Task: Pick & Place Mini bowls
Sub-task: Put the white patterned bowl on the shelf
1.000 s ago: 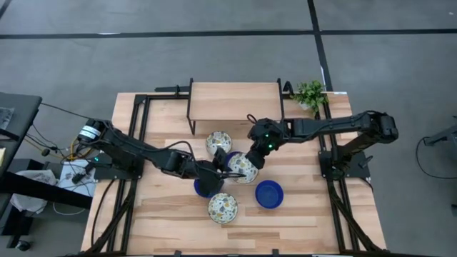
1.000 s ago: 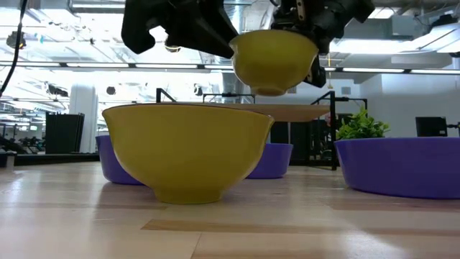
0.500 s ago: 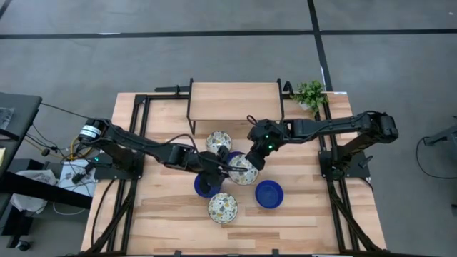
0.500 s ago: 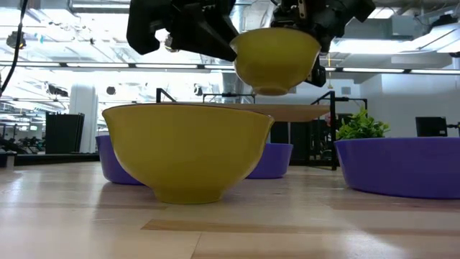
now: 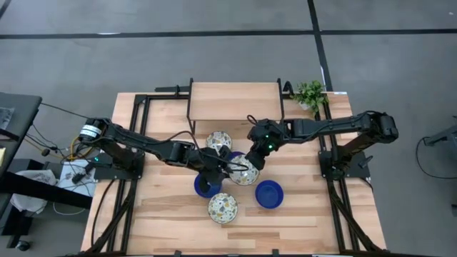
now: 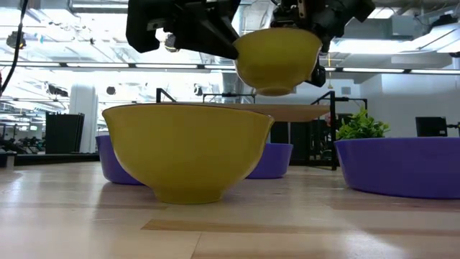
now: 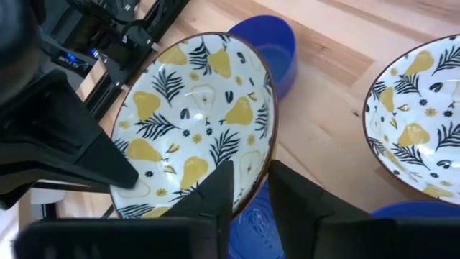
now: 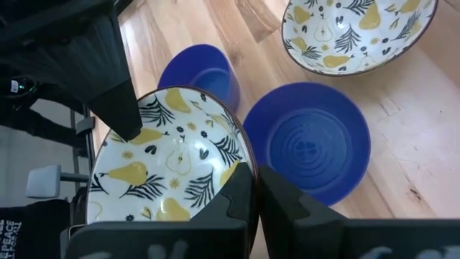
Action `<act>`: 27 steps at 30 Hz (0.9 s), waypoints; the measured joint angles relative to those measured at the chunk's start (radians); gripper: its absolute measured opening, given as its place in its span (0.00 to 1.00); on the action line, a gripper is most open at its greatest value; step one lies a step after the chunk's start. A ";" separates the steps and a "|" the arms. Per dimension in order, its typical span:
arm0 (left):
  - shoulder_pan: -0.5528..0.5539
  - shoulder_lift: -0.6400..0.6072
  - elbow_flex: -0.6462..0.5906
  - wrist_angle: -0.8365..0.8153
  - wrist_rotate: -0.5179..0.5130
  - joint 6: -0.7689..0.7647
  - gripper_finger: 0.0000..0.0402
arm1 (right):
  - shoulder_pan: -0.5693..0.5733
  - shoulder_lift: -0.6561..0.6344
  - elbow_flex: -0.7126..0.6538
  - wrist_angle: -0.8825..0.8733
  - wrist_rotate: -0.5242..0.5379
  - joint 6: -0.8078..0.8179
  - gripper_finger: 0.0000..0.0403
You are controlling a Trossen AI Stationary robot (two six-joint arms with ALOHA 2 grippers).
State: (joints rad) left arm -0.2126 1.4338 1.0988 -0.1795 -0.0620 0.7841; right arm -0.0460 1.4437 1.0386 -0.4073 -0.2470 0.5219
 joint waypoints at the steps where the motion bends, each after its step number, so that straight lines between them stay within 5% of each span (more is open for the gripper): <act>1: 0.002 0.000 0.000 0.000 0.000 0.001 0.17 | 0.000 0.000 0.000 0.001 0.000 0.001 0.01; 10: 0.004 0.001 0.000 0.005 0.007 0.058 0.05 | -0.002 0.000 0.000 0.032 0.007 0.004 0.02; 27: 0.003 0.001 0.000 0.005 -0.004 0.059 0.04 | -0.003 -0.001 0.000 0.048 0.007 0.001 0.03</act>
State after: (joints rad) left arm -0.2092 1.4345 1.0985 -0.1748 -0.0662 0.8433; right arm -0.0490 1.4425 1.0386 -0.3598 -0.2404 0.5230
